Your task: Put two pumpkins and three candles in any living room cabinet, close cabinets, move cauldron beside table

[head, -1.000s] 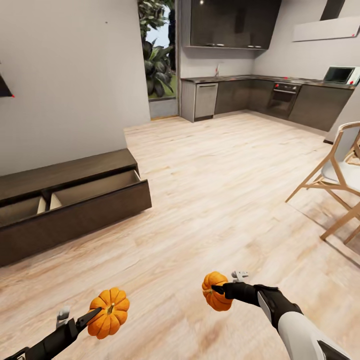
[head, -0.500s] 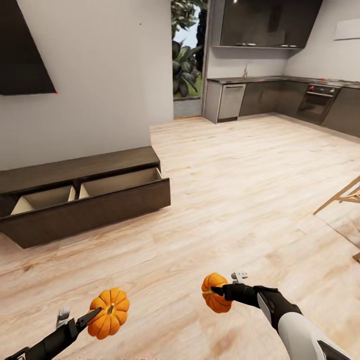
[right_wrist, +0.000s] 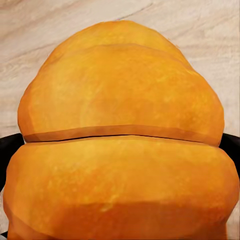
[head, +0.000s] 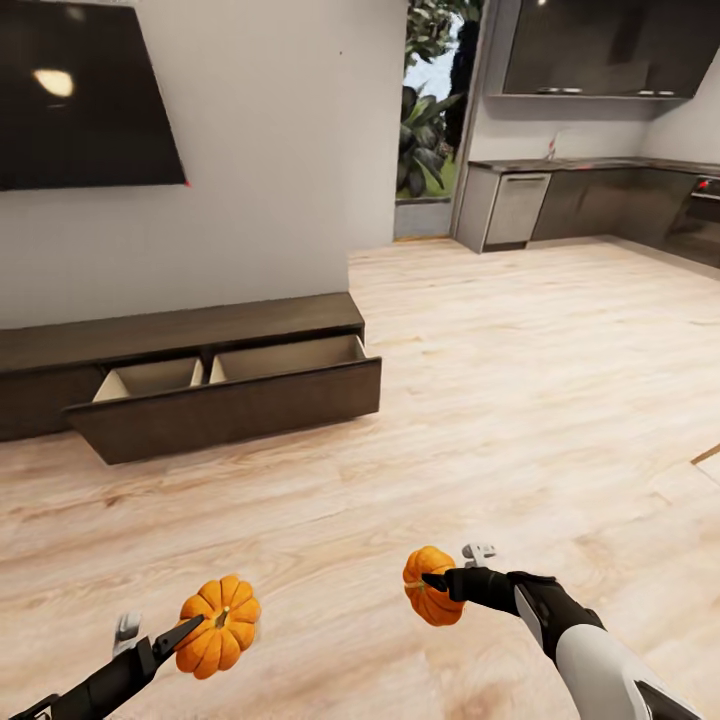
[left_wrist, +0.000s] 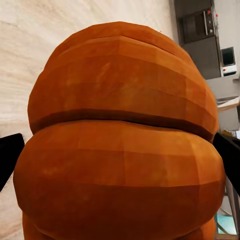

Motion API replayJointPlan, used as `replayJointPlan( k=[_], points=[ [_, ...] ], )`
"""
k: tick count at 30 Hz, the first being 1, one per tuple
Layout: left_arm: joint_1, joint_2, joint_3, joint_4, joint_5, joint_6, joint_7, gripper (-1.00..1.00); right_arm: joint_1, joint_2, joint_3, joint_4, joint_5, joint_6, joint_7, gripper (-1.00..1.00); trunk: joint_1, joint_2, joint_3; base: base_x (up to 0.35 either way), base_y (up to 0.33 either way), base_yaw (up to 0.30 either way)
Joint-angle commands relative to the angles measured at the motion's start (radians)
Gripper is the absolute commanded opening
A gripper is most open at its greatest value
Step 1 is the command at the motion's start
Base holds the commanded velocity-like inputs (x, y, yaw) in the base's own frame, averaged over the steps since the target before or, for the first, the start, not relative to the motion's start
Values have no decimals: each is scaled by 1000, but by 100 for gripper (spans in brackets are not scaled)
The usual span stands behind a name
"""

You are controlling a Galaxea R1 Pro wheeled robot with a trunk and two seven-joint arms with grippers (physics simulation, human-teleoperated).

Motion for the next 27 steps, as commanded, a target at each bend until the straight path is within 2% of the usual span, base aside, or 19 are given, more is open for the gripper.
replayJointPlan(
  k=[1, 12, 17, 22, 27],
  points=[
    [0, 0, 7, 0, 0, -1, 0, -100, 0, 0, -1, 0, -4, 2, 2, -100, 0, 0, 1, 0, 0, 290],
    [0, -1, 7, 0, 0, -1, 0, -100, 0, 1, -1, 1, -4, 2, 1, -100, 0, 0, 7, 0, -3, 289],
    [0, -2, 7, 0, 0, -2, 0, -100, 0, 1, -1, 1, -4, 2, 1, -100, 0, 0, 11, 33, -111, 287],
    [2, -7, 7, 0, 0, -2, 0, -100, 0, 1, -1, 1, -4, 2, 1, -100, 0, 0, 13, 183, -192, 279],
    [7, -8, 7, 0, 0, -6, 0, -100, 0, 1, -1, 2, -4, 2, 1, -100, 0, 0, 14, 264, -204, 60]
  ],
)
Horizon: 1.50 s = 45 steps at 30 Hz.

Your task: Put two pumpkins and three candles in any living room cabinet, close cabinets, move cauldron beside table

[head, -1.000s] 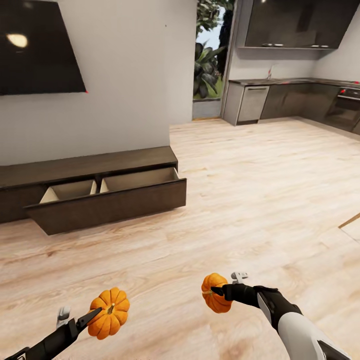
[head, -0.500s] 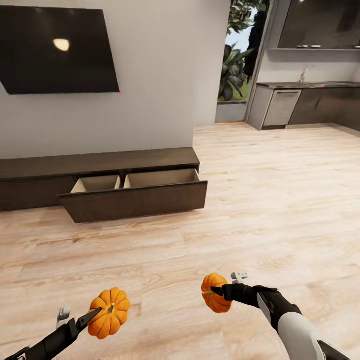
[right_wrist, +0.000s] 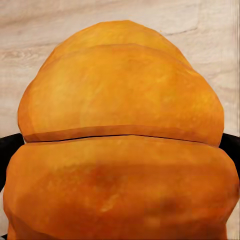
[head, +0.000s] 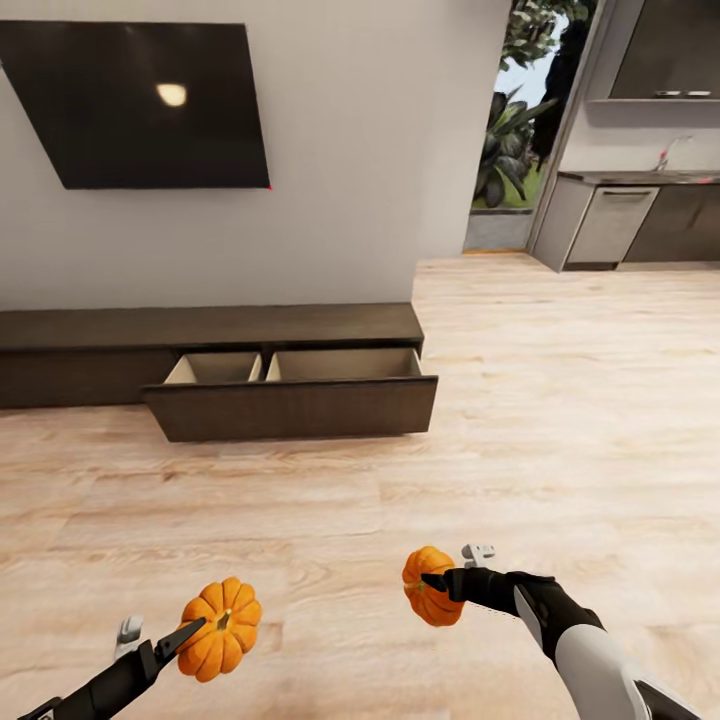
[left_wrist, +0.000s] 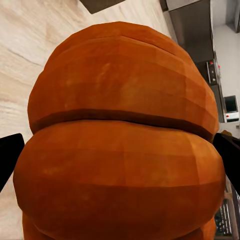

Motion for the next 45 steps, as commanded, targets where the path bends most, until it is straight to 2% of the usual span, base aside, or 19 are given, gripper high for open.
replayJointPlan(
  k=[1, 11, 22, 45],
  points=[
    [2, 0, 2, 0, 0, -2, 0, -100, 0, 0, -1, 0, -3, 2, 2, -100, 0, 0, 0, 301, -149, 8],
    [5, 0, 2, 0, 0, -2, 0, -100, 0, -1, -1, 0, -4, 2, 2, -100, 0, 0, 0, 318, -81, 6],
    [5, -2, 2, 0, 0, -2, 0, -100, 0, 0, -1, 0, -4, 2, 2, -100, 0, 0, 0, 330, -1, 208],
    [5, -8, 2, -4, 0, -2, -9, -100, 0, -1, -3, -8, -9, 4, 8, -100, 0, 0, 0, 333, 0, 3]
  ],
)
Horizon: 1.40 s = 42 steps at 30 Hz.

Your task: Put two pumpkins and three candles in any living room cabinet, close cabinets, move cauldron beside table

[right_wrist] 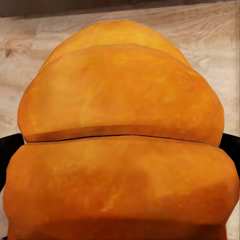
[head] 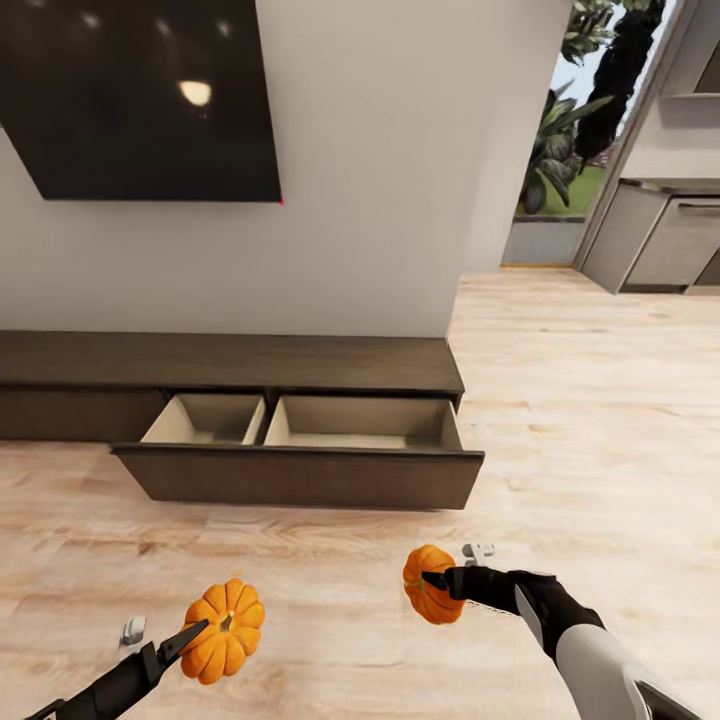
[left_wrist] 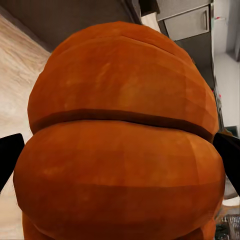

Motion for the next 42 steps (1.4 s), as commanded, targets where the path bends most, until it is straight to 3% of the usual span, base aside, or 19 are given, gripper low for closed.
replayJointPlan(
  k=[1, 7, 9, 10, 11, 12, 15, 16, 18, 21, 23, 25, 28, 29, 33, 42],
  points=[
    [0, 0, 7, -1, 0, -1, -2, -100, 0, 0, -2, -3, -5, 2, 3, -100, 0, 0, 0, 337, 0, 0],
    [0, 0, 7, -5, -1, 0, -10, -100, 0, 0, -1, -6, -3, 2, 8, -100, 0, 0, 0, 336, 0, 0],
    [-2, 7, 9, -8, -2, 6, -75, -100, 0, -7, 0, -8, -5, 8, 45, -100, 0, 0, 0, 194, 0, 0],
    [-17, 33, 10, -27, -2, 17, -158, -100, -3, -11, -2, -19, -8, 30, 215, -100, 0, 0, 0, 151, 0, 0],
    [-25, 33, 10, -48, -3, 18, -158, -100, -4, -11, -3, -31, -9, 41, 260, -100, 0, 0, 0, 212, 0, 0],
    [-39, 38, 10, -120, -4, 21, -158, -100, -8, -11, -4, -78, -10, 85, 340, -100, 0, 0, 0, 284, 0, 0],
    [-61, 65, 11, -296, -4, 78, -158, -100, -12, -8, -4, -227, -11, 236, 456, -100, 0, 0, 0, 319, 0, 0],
    [-69, 76, 13, -379, -5, 127, -158, -100, -12, -7, -5, -307, -12, 299, 490, -100, 0, 0, 0, 329, 0, 0],
    [-85, 85, 28, -484, -6, 183, -158, -100, -13, -6, -5, -415, -20, 380, 523, -100, 0, 0, 0, 332, 0, 0],
    [-118, 89, 70, -612, -7, 225, -131, -100, -14, -7, -4, -545, -91, 509, 563, -100, 0, 0, 0, 334, 0, 0],
    [-145, 87, 101, -692, -8, 251, -113, -100, -14, -10, -2, -622, -195, 588, 596, -100, 0, 0, 0, 335, 0, 0],
    [-165, 84, 115, -761, -8, 282, -106, -100, -14, -10, 0, -675, -292, 641, 610, -100, 0, 0, 0, 336, 0, 0],
    [-172, 84, 128, -801, -6, 291, -105, -100, -14, -10, 0, -695, -339, 660, 614, -100, 0, 0, 0, 336, 0, 0],
    [-173, 82, 159, -814, -5, 292, -104, -100, -14, -7, 0, -715, -351, 664, 614, -100, 0, 0, 0, 335, 0, 0],
    [-173, 63, 181, -805, -12, 285, -101, -100, -11, -4, 2, -727, -351, 661, 607, -100, 0, 0, 0, 335, 0, 0],
    [-172, 39, 179, -797, -14, 280, -95, -100, -6, -2, 27, -694, -350, 649, 557, -100, 0, 0, 0, 335, 0, 0]
  ],
)
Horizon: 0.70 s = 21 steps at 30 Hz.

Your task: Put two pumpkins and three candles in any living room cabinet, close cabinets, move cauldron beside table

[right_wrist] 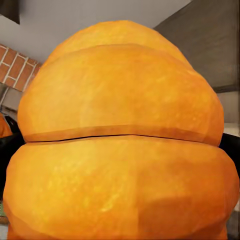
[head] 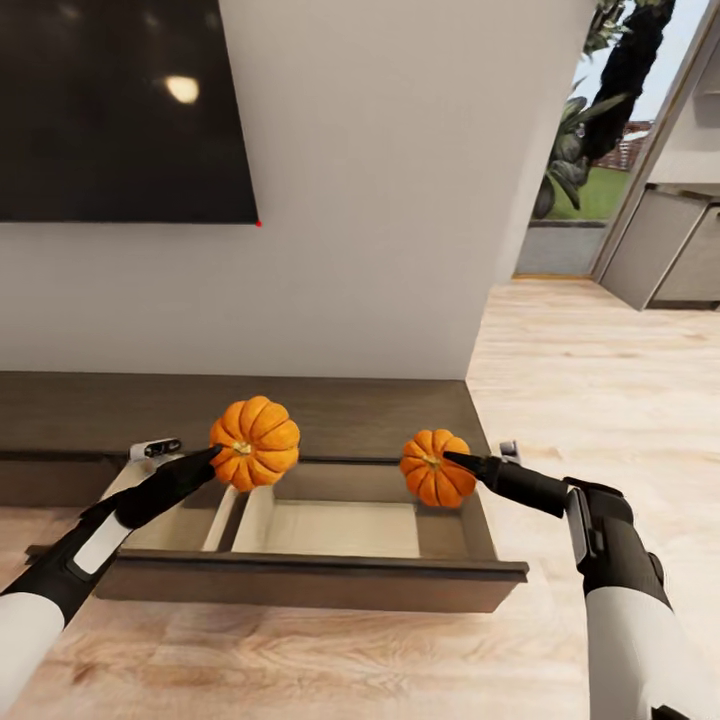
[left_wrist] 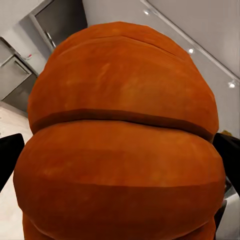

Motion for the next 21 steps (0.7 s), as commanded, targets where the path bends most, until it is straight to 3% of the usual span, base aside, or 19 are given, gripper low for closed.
replayJointPlan(
  k=[1, 2, 3, 5, 7, 11, 21],
  points=[
    [0, 0, 1, 0, 0, -1, 9, -100, 0, 0, 0, 15, -6, 2, -3, -100, 0, 0, 0, 335, 0, 0],
    [2, -1, 0, 1, -1, -2, 24, -100, 0, 0, 1, 30, -5, -6, -7, -100, 0, 0, 0, 335, 0, 0],
    [5, -6, -4, 3, -3, -3, 78, -100, 0, 1, 1, 59, -4, -25, -17, -100, 0, 0, 0, 335, 0, 0],
    [7, -34, -28, 30, -5, -5, 170, -100, 0, 1, 1, 109, -3, -57, -44, -100, 0, 0, 0, 335, 0, 0],
    [7, -61, -51, 65, -6, -6, 210, -100, 0, 0, 0, 151, -2, -87, -69, -100, 0, 0, 0, 335, 0, 0],
    [8, -94, -96, 125, -19, -37, 233, -100, 0, -5, 1, 223, -1, -137, -92, -100, 0, 0, 0, 238, 0, 0],
    [11, -112, -132, 277, -30, -76, 236, -100, 1, -5, 1, 347, 1, -155, -113, -100, 0, 0, 0, 20, 0, 0]
  ],
)
